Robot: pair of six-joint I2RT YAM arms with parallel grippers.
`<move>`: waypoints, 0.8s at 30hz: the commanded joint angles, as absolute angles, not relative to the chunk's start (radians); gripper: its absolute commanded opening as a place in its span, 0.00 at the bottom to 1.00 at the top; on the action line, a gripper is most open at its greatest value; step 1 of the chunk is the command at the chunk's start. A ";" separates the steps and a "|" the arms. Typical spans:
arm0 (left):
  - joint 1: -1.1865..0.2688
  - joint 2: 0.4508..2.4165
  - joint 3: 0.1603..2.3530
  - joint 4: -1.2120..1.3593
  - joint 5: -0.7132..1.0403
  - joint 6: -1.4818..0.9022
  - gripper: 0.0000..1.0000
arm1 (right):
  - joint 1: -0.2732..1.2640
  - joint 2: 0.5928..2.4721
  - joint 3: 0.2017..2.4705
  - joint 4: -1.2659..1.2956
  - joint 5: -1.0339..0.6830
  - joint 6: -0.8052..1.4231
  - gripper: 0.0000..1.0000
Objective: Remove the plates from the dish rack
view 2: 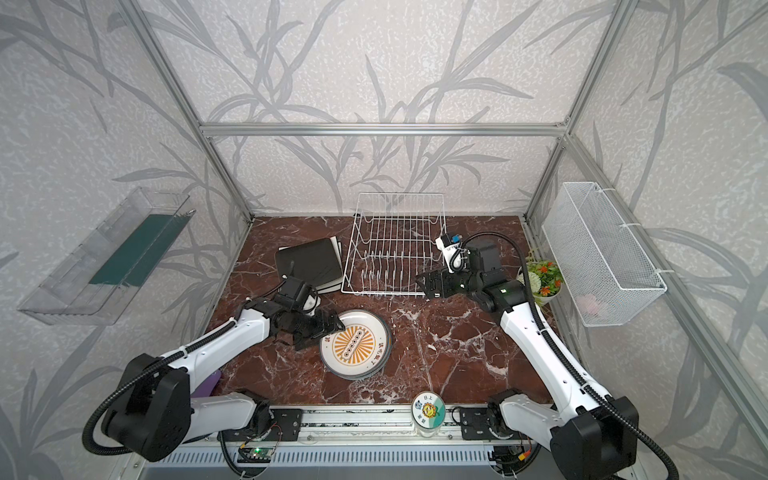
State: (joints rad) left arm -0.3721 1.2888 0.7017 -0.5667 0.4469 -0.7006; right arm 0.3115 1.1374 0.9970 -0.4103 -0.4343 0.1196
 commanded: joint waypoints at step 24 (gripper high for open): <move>-0.488 1.385 0.824 -0.654 0.391 -0.711 0.99 | 0.315 1.130 0.982 -0.404 -0.437 0.123 0.99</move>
